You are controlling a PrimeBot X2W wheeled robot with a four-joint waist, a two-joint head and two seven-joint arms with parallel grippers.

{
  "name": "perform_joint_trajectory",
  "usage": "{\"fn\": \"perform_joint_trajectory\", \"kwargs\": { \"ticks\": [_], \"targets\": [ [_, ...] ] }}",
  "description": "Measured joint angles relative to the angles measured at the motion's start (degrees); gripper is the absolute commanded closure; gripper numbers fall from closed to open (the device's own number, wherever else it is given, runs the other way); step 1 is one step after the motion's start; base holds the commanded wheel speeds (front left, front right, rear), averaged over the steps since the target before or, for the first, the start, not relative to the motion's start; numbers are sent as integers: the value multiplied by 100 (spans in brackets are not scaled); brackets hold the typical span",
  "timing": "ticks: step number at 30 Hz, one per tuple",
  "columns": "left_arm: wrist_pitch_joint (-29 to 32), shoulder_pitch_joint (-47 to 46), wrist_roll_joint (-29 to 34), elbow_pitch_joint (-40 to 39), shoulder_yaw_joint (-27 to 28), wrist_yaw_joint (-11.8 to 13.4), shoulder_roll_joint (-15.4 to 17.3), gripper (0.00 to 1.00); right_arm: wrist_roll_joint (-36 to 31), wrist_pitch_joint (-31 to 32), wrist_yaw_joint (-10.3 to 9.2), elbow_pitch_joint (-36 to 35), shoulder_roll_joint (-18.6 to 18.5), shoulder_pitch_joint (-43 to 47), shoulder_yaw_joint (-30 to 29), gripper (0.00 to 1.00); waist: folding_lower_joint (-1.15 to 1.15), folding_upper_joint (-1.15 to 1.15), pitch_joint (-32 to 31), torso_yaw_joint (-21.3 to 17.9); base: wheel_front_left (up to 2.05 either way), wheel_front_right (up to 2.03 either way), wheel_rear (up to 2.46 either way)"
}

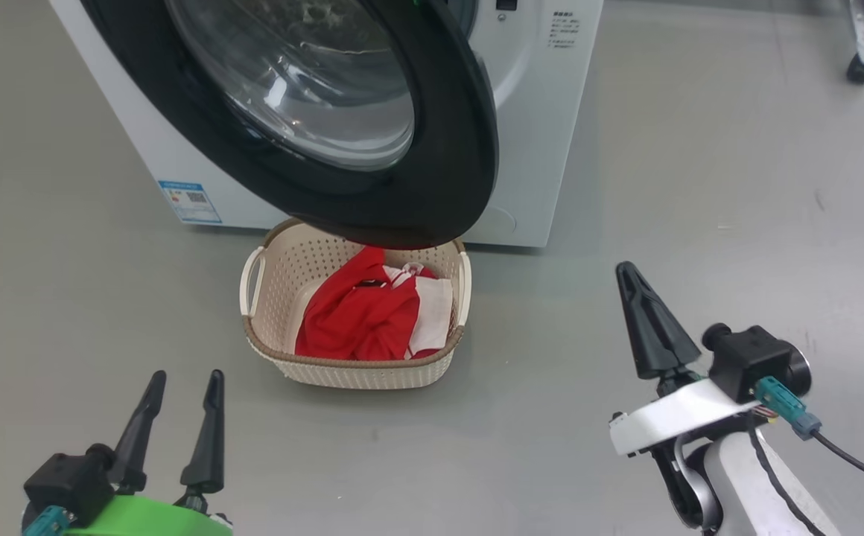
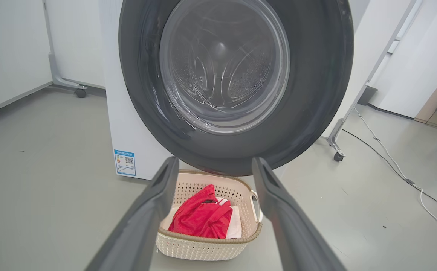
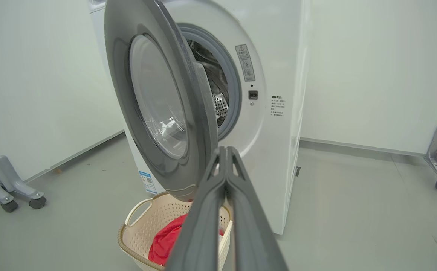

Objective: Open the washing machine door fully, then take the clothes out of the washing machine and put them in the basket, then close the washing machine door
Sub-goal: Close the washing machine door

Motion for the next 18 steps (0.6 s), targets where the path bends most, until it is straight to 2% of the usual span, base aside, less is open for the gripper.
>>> {"fn": "perform_joint_trajectory", "kwargs": {
  "ticks": [4,8,18],
  "targets": [
    [-1,-19,1,-33,-81,-41,-58,0,1,1,0,-94,-75,-236,387,100,0,0,136,95,0,0,0],
    [-1,-128,58,-32,-210,-75,-147,0,-45,124,0,-101,-304,-662,784,100,0,0,329,248,0,0,0],
    [-1,-533,62,-27,-438,-151,-454,0,-41,466,0,-63,-656,-1676,1073,100,0,0,845,740,0,0,0]
  ]
}}
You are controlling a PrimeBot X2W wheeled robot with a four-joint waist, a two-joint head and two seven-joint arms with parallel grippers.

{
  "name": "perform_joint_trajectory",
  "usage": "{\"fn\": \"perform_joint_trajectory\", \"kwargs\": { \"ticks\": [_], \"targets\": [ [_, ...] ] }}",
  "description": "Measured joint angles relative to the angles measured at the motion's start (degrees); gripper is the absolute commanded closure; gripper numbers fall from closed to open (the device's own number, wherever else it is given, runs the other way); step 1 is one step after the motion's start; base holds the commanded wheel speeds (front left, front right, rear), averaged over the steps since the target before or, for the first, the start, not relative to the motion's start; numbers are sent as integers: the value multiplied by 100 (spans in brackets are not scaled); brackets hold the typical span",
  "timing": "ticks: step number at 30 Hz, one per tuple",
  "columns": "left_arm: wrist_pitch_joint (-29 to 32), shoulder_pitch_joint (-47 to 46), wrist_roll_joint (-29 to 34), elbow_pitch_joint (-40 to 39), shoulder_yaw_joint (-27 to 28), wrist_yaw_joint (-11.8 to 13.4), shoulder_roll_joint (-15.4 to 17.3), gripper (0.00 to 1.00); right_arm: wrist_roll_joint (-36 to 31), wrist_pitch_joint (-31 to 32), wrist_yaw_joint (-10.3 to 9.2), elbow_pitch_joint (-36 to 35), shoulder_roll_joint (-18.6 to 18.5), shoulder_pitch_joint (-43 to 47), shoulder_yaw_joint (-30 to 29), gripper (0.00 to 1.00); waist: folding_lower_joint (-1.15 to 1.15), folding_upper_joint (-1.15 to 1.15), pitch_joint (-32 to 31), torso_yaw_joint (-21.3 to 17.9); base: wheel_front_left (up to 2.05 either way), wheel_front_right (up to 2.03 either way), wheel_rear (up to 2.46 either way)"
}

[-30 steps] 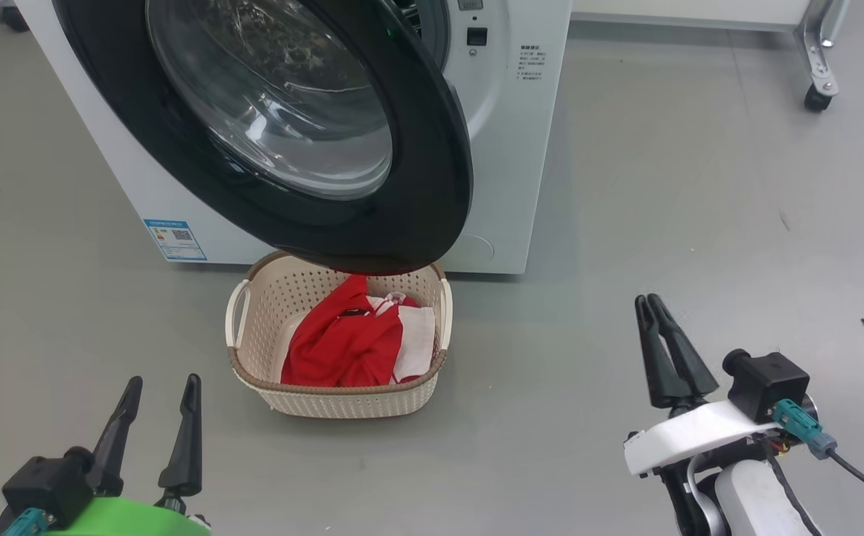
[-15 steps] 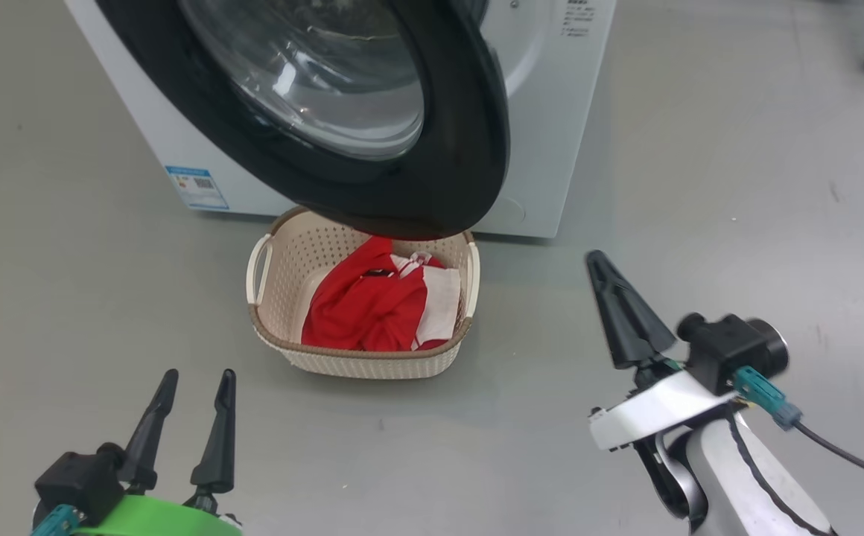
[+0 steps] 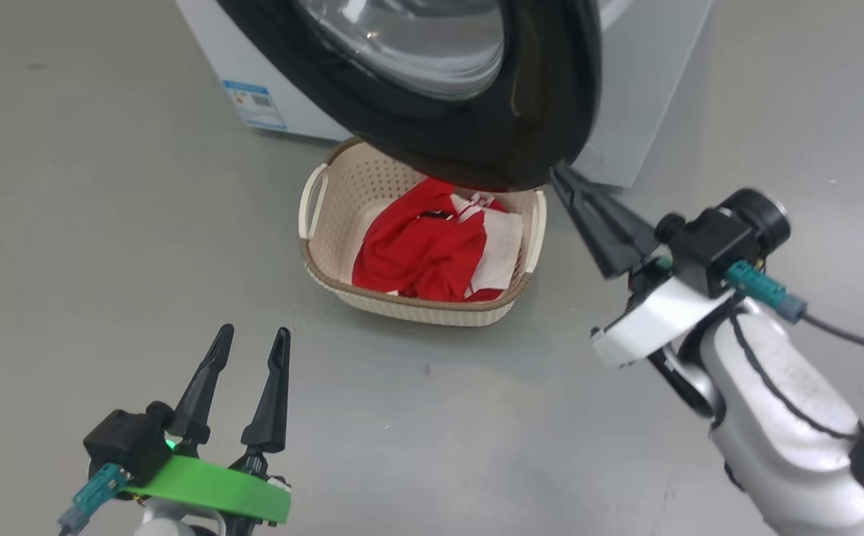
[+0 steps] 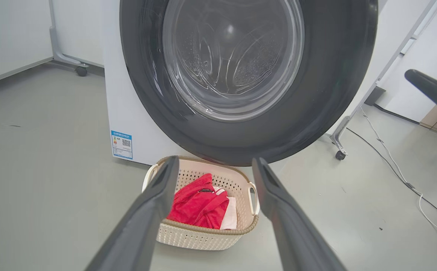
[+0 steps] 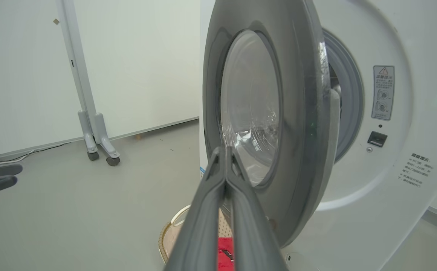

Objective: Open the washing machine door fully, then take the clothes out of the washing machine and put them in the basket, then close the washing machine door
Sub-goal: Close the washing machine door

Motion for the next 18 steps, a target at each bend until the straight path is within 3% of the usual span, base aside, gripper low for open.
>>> {"fn": "perform_joint_trajectory", "kwargs": {
  "ticks": [18],
  "targets": [
    [0,-593,0,183,-29,-67,-287,0,222,245,1,505,-535,-1233,-613,100,0,0,947,774,0,0,0]
  ]
}}
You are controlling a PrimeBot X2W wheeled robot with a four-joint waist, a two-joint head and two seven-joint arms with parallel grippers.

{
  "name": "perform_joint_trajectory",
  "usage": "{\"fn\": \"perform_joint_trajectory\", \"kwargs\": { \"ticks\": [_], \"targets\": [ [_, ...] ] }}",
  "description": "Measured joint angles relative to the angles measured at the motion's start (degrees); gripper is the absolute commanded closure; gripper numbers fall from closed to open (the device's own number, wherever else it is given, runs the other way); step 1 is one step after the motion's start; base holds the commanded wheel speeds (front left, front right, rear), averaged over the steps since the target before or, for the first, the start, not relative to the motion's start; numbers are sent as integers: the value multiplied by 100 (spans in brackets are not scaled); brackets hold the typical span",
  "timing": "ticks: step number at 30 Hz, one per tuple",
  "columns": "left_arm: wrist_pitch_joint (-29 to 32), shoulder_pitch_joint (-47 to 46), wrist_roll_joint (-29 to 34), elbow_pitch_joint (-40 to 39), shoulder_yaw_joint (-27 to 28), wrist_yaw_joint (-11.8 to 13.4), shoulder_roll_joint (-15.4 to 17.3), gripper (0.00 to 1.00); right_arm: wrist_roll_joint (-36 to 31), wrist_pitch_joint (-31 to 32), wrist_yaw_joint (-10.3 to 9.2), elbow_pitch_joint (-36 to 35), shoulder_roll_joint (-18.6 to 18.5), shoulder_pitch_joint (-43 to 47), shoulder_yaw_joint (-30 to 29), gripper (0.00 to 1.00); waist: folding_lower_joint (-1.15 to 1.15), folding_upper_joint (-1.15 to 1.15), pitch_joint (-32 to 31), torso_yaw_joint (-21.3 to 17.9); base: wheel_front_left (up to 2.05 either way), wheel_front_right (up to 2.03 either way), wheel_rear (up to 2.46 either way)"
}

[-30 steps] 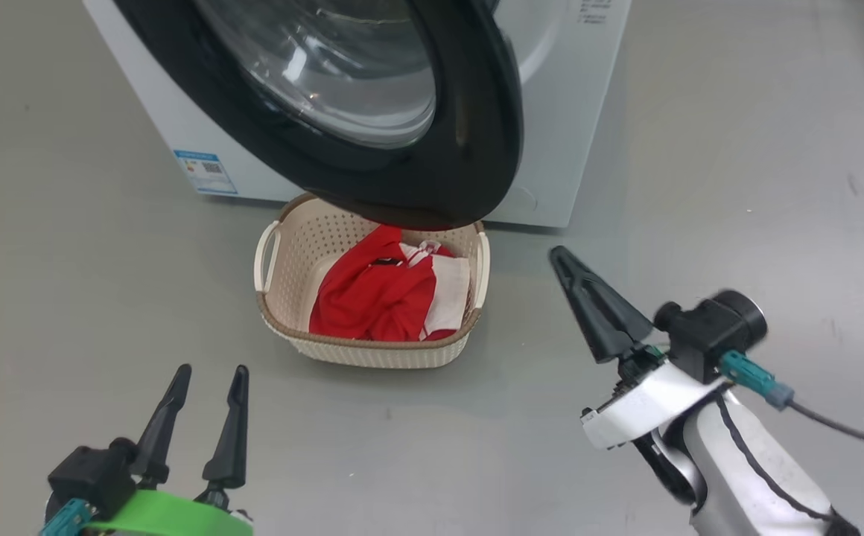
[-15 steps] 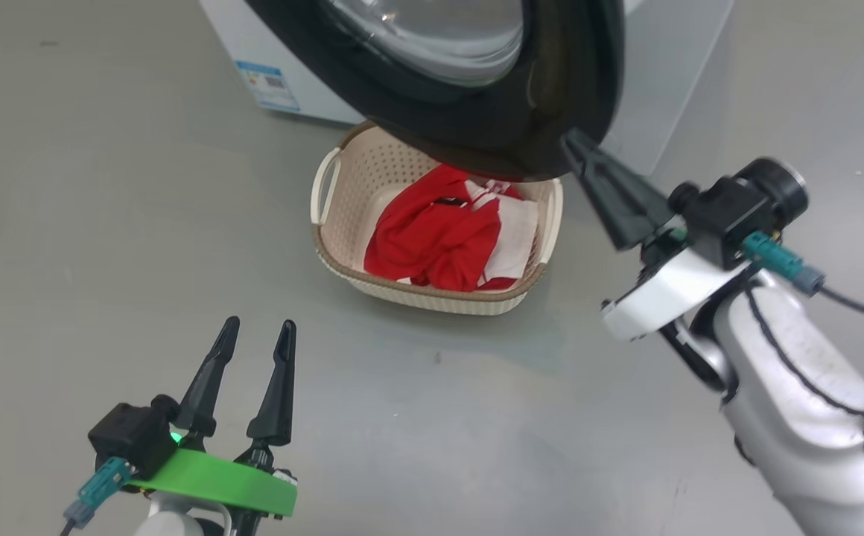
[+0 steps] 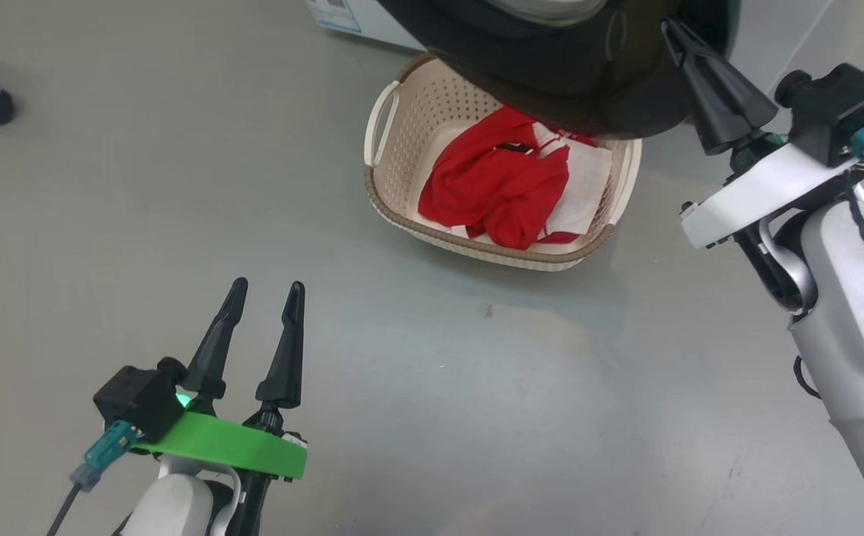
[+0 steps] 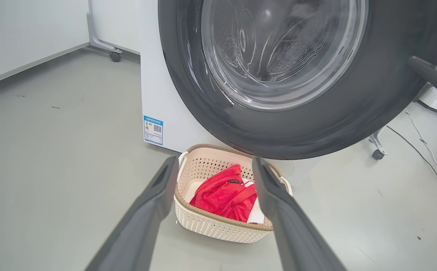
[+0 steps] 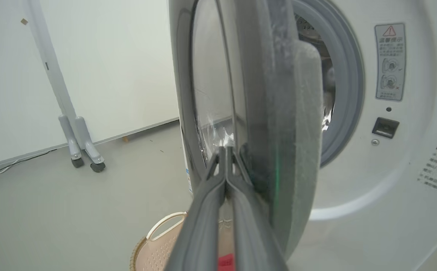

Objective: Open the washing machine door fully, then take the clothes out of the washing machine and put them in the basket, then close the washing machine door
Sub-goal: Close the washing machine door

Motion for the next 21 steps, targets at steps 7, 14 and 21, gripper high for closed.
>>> {"fn": "perform_joint_trajectory", "kwargs": {
  "ticks": [7,14,21],
  "targets": [
    [1,-95,-1,125,9,0,-64,0,82,32,49,245,-51,-243,-187,100,0,0,228,184,0,0,0],
    [1,-210,-5,169,-44,-4,-163,0,83,143,49,372,-212,-684,-313,100,0,0,426,269,0,0,0],
    [0,-394,-21,213,-180,-5,-199,0,123,255,47,493,-408,-1109,-587,100,0,0,649,367,0,0,0]
  ]
}}
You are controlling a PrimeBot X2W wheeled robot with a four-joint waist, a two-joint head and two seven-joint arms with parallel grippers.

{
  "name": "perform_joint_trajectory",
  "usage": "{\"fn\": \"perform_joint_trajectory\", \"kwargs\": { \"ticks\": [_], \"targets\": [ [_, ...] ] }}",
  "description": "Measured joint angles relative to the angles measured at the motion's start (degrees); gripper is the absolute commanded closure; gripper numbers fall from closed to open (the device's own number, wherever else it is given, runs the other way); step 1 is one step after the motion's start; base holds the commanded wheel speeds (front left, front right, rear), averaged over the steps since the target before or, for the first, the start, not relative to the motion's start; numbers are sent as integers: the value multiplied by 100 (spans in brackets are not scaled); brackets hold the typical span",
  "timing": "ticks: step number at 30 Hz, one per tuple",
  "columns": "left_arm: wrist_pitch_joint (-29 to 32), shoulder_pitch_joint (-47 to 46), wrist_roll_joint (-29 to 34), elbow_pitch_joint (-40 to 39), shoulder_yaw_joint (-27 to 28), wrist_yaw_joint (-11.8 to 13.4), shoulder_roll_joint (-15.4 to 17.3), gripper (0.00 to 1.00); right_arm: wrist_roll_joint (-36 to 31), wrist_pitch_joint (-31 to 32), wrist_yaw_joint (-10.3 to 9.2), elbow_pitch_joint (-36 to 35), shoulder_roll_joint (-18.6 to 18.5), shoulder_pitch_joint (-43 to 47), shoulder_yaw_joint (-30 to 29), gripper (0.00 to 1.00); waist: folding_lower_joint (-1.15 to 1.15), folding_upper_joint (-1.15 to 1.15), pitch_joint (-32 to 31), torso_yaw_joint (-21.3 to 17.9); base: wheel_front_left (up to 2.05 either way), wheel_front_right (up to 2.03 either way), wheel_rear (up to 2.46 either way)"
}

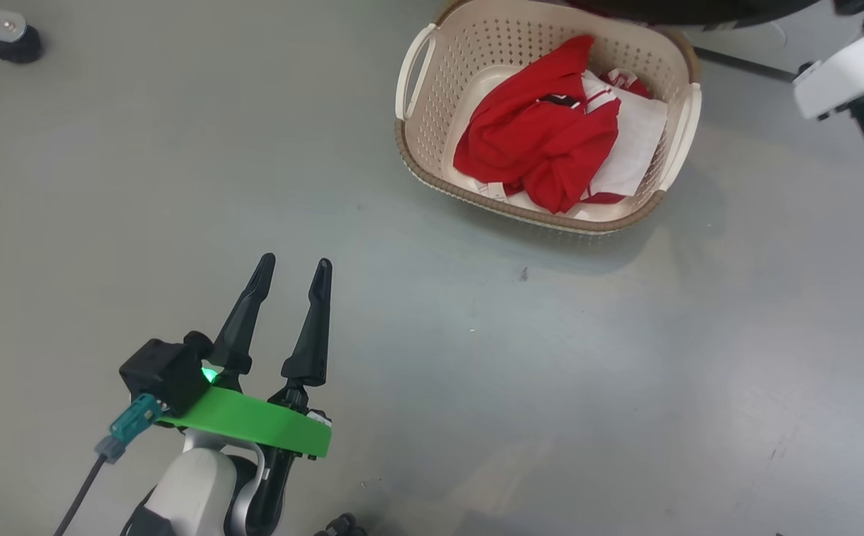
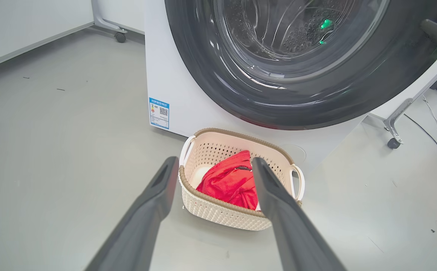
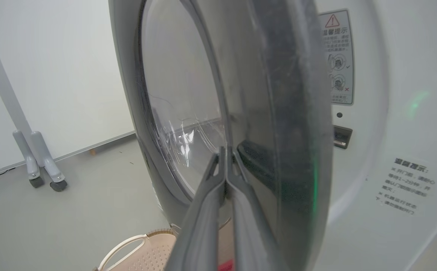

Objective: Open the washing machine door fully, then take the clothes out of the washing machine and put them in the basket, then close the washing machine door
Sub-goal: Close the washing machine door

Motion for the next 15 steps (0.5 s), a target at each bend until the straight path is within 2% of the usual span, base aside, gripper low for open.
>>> {"fn": "perform_joint_trajectory", "kwargs": {
  "ticks": [7,15],
  "targets": [
    [1,-169,-67,60,-127,0,-27,0,-65,135,-15,132,-222,-554,-124,100,0,0,255,142,0,0,0],
    [1,-330,-253,99,-282,-1,-78,0,-187,181,-220,324,-505,-1060,-378,100,0,0,458,308,0,0,0]
  ]
}}
